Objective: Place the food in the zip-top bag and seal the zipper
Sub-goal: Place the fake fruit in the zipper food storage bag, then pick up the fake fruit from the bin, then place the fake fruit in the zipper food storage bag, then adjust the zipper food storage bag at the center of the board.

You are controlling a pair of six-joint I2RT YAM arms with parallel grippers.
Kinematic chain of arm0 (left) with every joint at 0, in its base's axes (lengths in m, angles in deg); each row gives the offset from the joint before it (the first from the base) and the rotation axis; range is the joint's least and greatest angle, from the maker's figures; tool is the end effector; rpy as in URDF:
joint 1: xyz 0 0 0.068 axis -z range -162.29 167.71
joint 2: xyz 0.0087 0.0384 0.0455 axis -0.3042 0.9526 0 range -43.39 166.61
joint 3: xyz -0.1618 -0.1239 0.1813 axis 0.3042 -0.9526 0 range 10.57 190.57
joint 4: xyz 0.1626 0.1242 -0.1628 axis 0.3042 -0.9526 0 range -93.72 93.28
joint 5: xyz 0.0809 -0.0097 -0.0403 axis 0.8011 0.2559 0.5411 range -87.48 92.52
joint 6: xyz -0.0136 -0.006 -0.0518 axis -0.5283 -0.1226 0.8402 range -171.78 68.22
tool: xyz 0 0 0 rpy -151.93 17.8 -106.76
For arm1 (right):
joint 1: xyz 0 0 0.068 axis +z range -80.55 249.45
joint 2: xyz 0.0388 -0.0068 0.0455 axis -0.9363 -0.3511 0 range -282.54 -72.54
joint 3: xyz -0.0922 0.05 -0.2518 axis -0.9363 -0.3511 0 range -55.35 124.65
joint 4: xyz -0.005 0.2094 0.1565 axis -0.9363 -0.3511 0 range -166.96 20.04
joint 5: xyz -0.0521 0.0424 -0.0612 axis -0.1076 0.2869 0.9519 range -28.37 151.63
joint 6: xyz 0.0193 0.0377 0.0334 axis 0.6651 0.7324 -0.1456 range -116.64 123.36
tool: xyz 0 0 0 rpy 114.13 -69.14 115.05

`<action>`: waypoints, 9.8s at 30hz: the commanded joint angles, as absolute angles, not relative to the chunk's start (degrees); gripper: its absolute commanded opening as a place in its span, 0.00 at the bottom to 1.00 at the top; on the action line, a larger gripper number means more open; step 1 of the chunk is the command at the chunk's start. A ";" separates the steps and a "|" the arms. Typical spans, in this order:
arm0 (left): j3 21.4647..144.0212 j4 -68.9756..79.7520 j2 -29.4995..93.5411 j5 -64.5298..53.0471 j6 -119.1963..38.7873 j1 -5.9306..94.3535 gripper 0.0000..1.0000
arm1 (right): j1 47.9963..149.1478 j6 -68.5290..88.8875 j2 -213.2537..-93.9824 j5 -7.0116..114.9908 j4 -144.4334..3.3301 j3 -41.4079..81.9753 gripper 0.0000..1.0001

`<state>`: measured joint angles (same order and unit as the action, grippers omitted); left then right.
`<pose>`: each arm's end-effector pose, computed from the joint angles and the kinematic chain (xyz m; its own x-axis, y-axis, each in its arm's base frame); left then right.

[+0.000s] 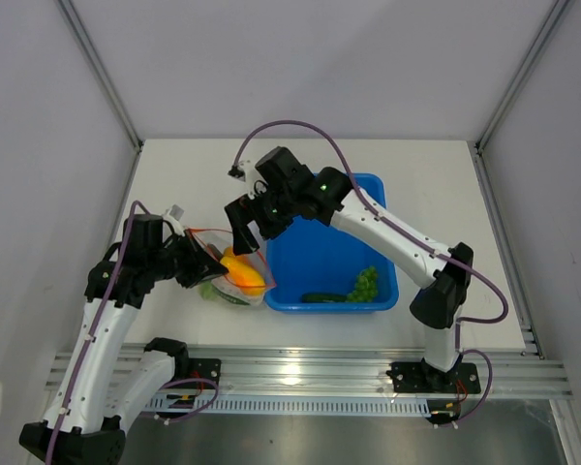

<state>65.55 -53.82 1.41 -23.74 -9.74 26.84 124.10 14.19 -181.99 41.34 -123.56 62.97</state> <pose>0.1314 -0.0370 0.3245 -0.8306 -0.4749 -0.2908 -0.1557 0.6995 -0.6974 0.2310 0.3473 0.3839 -0.5704 -0.4998 -0.6518 -0.8149 0.4435 0.3731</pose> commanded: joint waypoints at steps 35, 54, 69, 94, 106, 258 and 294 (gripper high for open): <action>58.49 -49.45 -0.05 -26.75 -8.10 26.85 0.01 | 110.14 58.20 -167.90 74.64 -130.43 16.82 0.97; 56.72 -50.77 3.36 -24.99 -8.63 26.85 0.00 | 109.70 54.52 -180.11 69.99 -123.31 20.66 0.31; 59.97 -50.15 10.40 -24.02 -9.42 26.85 0.00 | 104.87 40.46 -183.81 66.47 -117.69 39.04 0.00; 61.56 -48.22 9.45 -25.25 -11.01 26.85 0.01 | 108.38 23.67 -169.57 36.76 -111.09 35.53 0.00; 61.37 -47.60 7.59 -24.73 -10.12 26.85 0.01 | 118.39 14.53 -168.60 32.80 -114.16 44.14 0.00; 75.86 -59.64 -1.81 -15.59 -11.00 25.97 0.00 | 126.31 15.58 -182.93 38.78 -118.21 62.15 0.00; 65.94 -55.78 0.12 -19.63 -13.55 25.89 0.00 | 101.53 -3.22 -168.34 33.73 -125.77 40.39 0.85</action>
<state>63.70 -57.25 -0.23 -18.85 -11.67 26.40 103.68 1.30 -167.47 39.04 -122.38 43.89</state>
